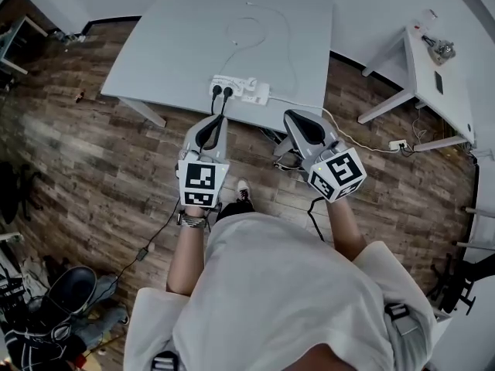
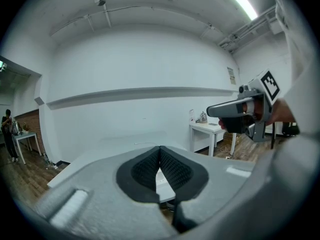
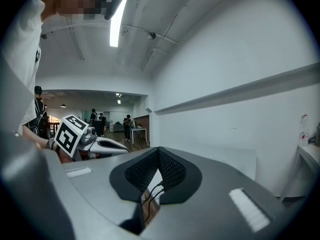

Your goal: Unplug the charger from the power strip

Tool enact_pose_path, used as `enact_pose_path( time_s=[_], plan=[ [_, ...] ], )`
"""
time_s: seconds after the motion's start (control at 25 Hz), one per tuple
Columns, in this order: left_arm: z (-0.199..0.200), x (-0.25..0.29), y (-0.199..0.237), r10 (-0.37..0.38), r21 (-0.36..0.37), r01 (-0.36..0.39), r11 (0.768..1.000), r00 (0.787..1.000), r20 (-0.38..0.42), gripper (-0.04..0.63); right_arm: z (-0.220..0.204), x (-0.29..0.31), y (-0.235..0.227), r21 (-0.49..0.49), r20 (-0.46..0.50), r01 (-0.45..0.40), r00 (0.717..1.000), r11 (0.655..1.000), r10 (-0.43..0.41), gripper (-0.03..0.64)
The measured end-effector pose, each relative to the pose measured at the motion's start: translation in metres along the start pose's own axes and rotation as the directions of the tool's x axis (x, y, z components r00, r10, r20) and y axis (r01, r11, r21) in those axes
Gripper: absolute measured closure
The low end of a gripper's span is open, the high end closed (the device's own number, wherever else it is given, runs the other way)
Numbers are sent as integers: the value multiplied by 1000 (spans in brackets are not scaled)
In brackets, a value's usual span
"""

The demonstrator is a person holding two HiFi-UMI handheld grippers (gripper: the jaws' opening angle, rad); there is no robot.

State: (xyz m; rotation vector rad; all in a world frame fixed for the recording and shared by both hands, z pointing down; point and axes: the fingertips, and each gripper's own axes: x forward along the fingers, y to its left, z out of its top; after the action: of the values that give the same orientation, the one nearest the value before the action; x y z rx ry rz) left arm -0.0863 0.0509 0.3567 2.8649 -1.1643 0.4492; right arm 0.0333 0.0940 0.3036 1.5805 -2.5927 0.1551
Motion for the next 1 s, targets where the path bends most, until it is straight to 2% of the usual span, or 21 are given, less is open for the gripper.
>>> enact_pose_path(
  time_s=[0.16, 0.48, 0.72, 1.0],
  plan=[
    [-5, 20, 16, -40, -8, 40, 999, 999, -11, 592, -6, 27, -12, 5, -28, 28, 999, 1000, -28, 615],
    [-16, 47, 39, -68, -34, 67, 997, 997, -33, 592, -33, 58, -37, 7, -118, 83, 990, 996, -82, 615],
    [-27, 79, 40, -81, -57, 77, 995, 994, -72, 592, -48, 74, -54, 27, -168, 66, 984, 997, -61, 615],
    [-48, 106, 34, -107, -111, 91, 990, 984, -145, 592, -69, 96, -65, 15, -225, 1, 974, 1000, 2, 613]
  ],
)
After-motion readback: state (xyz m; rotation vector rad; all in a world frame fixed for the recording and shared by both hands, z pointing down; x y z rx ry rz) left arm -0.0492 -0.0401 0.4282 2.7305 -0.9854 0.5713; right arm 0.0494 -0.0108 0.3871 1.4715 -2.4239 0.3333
